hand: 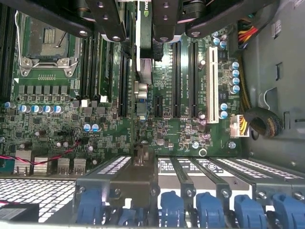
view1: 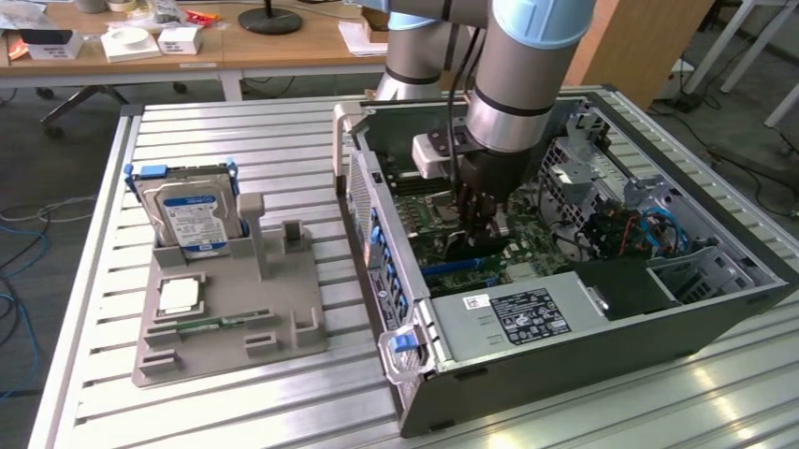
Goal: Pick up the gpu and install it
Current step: 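Insert the gpu into the slot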
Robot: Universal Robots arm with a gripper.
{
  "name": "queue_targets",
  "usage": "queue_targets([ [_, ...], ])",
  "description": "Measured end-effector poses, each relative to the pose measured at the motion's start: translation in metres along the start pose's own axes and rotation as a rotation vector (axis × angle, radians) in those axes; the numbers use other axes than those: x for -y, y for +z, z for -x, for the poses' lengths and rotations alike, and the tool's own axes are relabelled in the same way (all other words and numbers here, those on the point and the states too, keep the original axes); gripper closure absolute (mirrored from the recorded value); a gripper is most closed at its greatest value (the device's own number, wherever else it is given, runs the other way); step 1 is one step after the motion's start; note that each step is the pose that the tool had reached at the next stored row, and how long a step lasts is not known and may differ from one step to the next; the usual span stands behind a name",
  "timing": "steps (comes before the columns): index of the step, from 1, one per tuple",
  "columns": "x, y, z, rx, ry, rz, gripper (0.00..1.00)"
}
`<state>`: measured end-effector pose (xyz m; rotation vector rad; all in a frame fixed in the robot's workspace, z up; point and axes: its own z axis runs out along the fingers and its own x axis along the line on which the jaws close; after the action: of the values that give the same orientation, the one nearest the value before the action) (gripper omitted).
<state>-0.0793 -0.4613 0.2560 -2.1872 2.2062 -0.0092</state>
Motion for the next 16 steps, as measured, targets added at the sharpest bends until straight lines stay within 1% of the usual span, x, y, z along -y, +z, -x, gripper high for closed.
queue_targets([
  [16,-0.0042,0.0007,0.0002,0.0003,0.000,-0.0002,0.74],
])
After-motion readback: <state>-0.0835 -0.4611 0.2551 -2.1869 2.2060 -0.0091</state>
